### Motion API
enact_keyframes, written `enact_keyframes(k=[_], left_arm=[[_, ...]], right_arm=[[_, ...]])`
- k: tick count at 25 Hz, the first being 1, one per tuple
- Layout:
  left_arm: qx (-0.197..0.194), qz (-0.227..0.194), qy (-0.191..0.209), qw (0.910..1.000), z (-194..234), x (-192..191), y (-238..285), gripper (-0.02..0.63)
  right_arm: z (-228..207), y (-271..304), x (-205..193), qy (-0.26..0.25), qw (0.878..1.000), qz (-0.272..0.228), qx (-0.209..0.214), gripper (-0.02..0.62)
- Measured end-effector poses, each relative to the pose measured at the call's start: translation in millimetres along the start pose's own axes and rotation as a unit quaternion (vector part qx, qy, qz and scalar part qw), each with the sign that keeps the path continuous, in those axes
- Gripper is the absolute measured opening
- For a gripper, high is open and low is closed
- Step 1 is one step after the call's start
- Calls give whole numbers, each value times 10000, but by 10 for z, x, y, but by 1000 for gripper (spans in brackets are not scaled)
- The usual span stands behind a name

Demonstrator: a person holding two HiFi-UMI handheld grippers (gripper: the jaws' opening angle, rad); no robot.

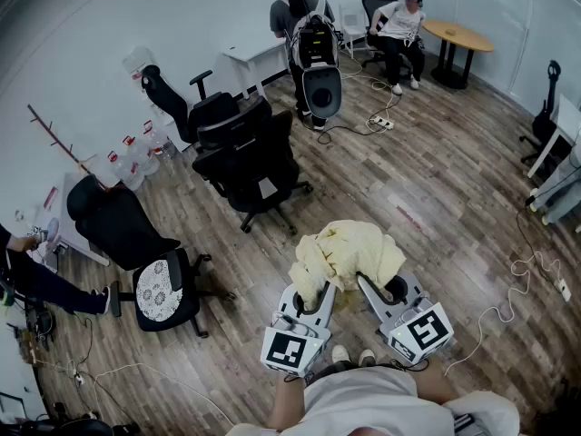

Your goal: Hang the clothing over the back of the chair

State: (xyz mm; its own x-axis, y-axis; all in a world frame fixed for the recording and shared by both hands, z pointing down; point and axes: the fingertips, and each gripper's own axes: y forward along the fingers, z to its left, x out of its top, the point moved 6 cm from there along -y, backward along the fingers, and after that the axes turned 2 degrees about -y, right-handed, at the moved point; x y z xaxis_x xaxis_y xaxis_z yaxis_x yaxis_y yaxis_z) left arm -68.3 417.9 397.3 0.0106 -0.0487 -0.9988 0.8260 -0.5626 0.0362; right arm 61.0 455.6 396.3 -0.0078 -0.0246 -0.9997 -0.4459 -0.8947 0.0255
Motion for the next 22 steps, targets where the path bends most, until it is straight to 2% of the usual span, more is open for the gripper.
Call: enact_keyframes(k=[15,22], left_arm=[[324,303,166,9989,-682,14,172,57],[403,345,217,9984,-671,-3,257,57]], right_arm=[[-277,-587,-62,222,9994,159,220,91],[-378,-540,-73,264,9991,186,293,91]])
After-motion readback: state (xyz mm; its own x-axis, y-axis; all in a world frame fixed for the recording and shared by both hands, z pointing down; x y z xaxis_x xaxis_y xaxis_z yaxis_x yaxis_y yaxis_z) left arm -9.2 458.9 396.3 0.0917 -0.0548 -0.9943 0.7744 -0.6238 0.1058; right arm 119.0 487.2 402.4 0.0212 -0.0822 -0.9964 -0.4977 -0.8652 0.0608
